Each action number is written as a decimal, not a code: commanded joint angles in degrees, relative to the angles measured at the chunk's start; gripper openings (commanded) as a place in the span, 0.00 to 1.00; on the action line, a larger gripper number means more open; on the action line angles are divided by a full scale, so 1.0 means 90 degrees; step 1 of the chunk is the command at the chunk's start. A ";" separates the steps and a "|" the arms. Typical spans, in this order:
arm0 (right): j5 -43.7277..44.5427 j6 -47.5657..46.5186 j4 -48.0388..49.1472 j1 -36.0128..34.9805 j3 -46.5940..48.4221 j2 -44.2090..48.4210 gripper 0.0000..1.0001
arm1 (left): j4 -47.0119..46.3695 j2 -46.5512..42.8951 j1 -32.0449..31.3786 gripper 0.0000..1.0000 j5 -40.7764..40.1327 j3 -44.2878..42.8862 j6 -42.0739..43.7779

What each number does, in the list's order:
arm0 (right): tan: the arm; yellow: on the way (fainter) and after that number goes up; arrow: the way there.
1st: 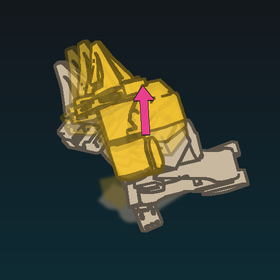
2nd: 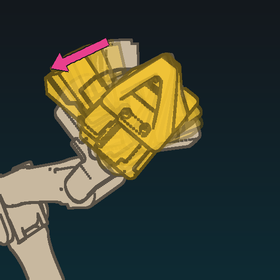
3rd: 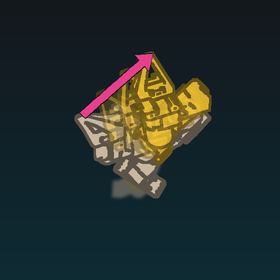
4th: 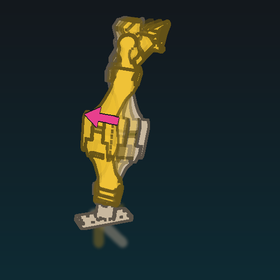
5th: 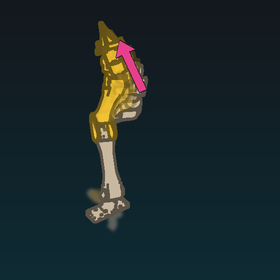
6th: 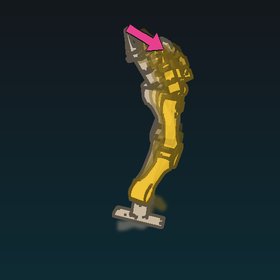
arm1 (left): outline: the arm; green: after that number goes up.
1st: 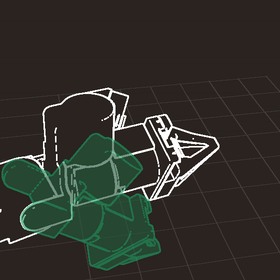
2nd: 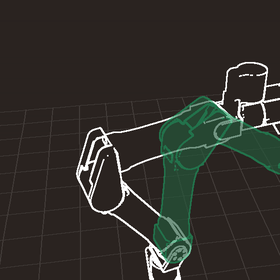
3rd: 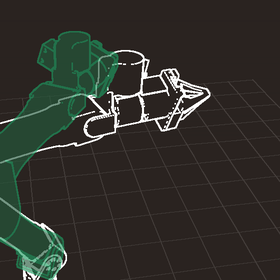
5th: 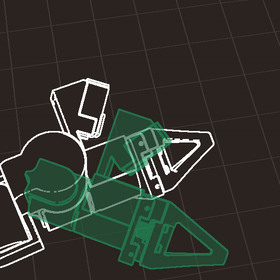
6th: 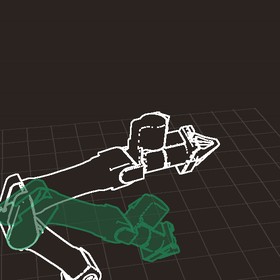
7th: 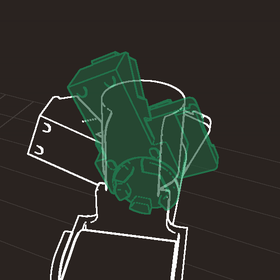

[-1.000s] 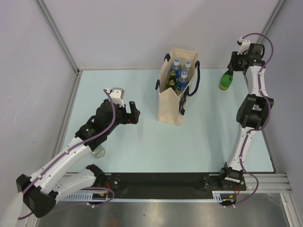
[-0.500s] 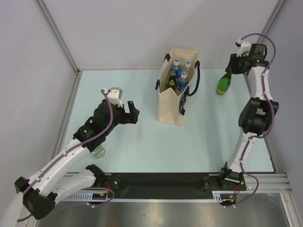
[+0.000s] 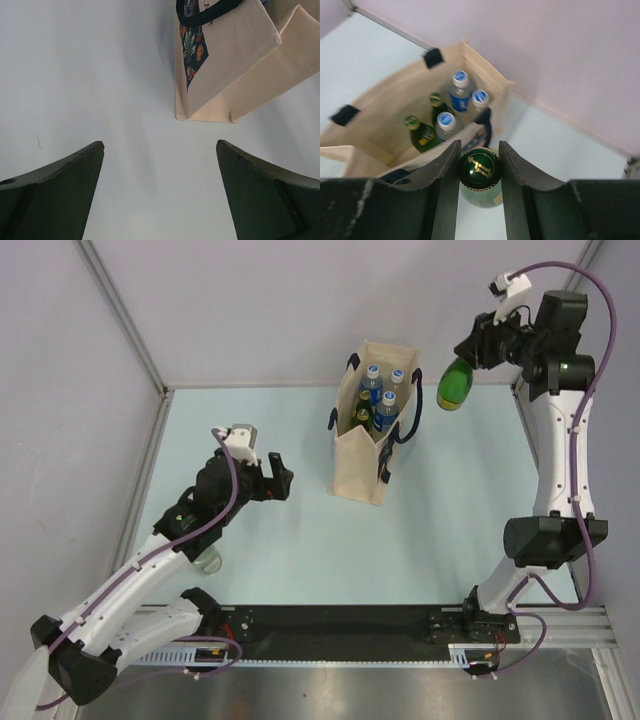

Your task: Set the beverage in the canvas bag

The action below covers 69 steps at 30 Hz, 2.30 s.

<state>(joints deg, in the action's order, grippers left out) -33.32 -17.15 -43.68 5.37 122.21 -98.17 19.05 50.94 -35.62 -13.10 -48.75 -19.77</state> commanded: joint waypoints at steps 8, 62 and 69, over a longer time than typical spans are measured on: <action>-0.0399 0.0460 0.0342 -0.1357 0.1967 0.0117 0.00 | -0.0281 -0.0337 0.0071 1.00 0.0020 0.0075 0.0078; 0.1290 -0.1571 0.1660 -0.2735 -0.1900 -0.1035 0.00 | -0.0085 -0.0582 0.0158 1.00 -0.0087 0.0222 0.0019; 0.0949 -0.1854 0.1524 -0.2715 -0.2201 -0.1153 0.00 | -0.0027 -0.0601 0.0188 1.00 -0.0106 0.0212 0.0019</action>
<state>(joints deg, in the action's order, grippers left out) -22.96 -30.55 -36.88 -19.07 103.53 -108.99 19.14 46.15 -34.57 -13.37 -46.50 -19.51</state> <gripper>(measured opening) 0.381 0.996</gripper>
